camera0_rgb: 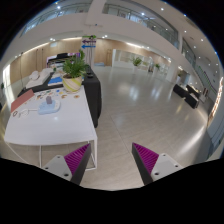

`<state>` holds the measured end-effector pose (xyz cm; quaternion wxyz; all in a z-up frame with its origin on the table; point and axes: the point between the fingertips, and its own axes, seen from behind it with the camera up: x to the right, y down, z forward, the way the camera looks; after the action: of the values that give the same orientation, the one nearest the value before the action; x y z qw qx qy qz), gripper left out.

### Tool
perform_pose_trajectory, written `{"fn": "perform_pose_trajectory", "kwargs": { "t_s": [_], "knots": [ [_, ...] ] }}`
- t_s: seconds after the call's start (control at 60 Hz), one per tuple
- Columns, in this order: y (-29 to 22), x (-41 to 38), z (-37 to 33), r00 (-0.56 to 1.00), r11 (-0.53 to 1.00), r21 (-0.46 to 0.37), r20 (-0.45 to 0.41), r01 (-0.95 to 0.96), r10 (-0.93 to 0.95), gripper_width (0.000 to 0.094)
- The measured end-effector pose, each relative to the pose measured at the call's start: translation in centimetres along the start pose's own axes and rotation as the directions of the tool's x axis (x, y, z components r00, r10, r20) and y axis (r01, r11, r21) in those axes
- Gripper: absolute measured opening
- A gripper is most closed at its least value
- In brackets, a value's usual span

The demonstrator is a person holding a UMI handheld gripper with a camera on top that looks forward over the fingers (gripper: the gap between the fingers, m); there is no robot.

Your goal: Unplug charger

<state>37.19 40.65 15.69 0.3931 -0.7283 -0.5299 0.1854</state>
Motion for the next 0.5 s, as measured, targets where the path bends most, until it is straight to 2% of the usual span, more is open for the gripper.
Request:
{"fn": "perform_pose_trajectory", "kwargs": {
  "t_s": [0.217, 0.5],
  "knots": [
    [-1.7, -2.6, 1.0, 0.998, 0.998, 0.03, 0.032, 0.05, -0.051, 0.0861],
    [-5.1, -12.0, 3.6, 0.974, 0.989, 0.084, 0.177, 0.126, -0.139, 0.0857]
  ]
}}
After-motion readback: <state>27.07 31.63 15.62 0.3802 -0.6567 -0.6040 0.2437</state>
